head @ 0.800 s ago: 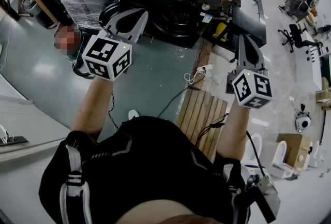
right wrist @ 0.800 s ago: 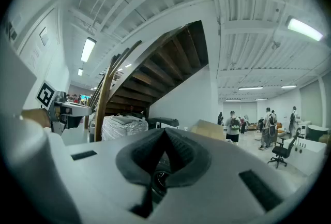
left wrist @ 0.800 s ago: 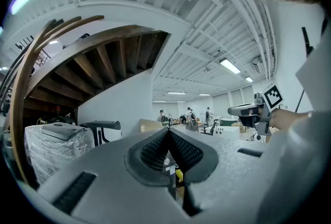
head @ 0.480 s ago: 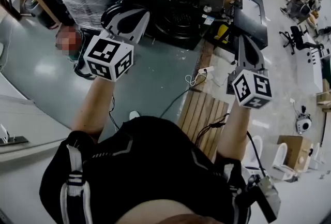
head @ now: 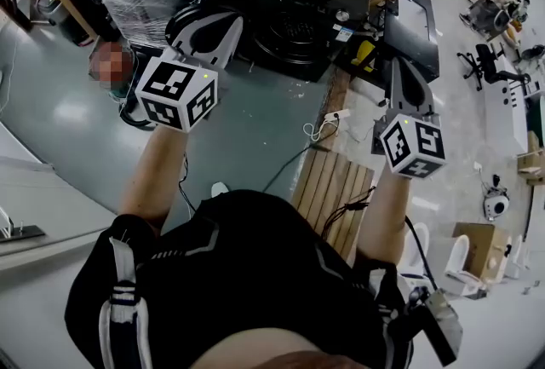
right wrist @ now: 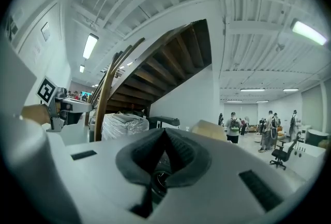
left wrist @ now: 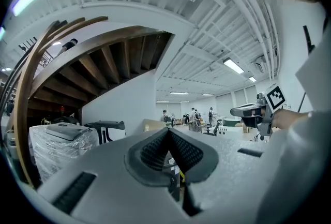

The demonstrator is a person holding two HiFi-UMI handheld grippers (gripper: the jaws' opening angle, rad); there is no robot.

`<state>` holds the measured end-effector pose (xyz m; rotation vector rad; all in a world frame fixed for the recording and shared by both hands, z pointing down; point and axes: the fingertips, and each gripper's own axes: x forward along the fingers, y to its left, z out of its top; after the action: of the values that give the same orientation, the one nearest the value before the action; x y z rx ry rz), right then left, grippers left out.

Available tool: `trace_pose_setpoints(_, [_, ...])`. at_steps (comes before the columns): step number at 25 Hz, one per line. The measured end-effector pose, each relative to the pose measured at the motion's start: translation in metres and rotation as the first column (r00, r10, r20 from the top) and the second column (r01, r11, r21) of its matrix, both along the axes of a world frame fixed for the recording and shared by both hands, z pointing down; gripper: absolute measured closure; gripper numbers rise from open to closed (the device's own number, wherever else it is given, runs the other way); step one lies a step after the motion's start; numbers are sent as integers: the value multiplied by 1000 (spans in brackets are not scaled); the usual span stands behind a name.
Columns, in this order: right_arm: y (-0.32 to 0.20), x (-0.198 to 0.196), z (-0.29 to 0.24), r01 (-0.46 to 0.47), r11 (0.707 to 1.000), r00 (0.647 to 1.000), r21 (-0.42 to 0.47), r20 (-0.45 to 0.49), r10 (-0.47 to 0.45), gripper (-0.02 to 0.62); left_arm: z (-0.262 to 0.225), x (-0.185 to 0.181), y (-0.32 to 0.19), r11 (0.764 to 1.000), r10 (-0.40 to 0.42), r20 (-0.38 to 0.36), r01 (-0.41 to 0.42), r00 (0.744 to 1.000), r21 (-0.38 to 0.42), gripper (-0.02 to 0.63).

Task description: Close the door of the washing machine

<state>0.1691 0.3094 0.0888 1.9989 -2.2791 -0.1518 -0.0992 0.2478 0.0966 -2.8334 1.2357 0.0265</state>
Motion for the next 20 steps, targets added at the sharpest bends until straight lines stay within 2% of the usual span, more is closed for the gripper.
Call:
trace_pose_setpoints(11, [-17,-51,-5,11,1000,1000,3,7,-11,591,0,-48,-13,1000,4,-4,-4,1000,19,603])
trace_pose_setpoints(15, [-24,-74,-6,2,1000,999,9,48,-2,591,2,-73,-19,999,-3,19,3,1000,35,603])
trace_pose_setpoints(20, [-34,-106,5,-10,1000,999,-13,31,10,591,10,-101,-30,999,-5,15,5,1000,33,603])
